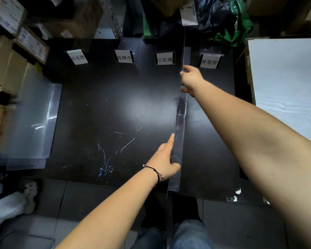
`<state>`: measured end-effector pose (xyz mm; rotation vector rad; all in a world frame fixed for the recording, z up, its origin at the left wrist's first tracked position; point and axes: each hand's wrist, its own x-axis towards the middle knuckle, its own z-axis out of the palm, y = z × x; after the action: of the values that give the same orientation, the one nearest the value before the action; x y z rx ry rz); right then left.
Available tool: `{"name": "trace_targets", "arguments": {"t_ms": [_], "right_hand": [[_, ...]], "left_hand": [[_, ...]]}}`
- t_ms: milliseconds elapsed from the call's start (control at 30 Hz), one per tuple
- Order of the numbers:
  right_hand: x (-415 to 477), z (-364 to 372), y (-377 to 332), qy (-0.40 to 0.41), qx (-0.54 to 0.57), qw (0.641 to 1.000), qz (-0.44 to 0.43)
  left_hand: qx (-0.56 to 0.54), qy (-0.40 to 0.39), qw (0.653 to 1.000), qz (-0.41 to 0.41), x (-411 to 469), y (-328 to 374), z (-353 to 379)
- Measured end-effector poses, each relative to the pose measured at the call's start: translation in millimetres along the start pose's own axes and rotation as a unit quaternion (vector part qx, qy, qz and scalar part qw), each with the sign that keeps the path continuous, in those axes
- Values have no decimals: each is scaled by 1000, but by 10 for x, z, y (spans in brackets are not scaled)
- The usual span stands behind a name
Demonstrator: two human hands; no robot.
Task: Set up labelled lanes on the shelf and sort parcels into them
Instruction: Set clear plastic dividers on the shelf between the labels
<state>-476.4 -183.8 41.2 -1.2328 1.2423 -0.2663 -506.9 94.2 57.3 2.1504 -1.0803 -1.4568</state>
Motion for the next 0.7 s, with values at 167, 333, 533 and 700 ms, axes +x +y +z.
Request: {"name": "trace_targets", "arguments": {"t_ms": [167,333,533,700], "right_hand": [[-28,-8,-36,15,-84,996,-29],[-199,-32,-202,49,-181,979,-78],[-734,158,-426,83,-293,946,-111],[-1366,695,-578,21,-355,921,-158]], "left_hand": [[-14,16,1000,1,27,-13,-62],[2,37,999,0,8,-37,-230],[49,54,997,10,-240,-119,-602],[27,96,995,18,-594,-243,-1085]]}}
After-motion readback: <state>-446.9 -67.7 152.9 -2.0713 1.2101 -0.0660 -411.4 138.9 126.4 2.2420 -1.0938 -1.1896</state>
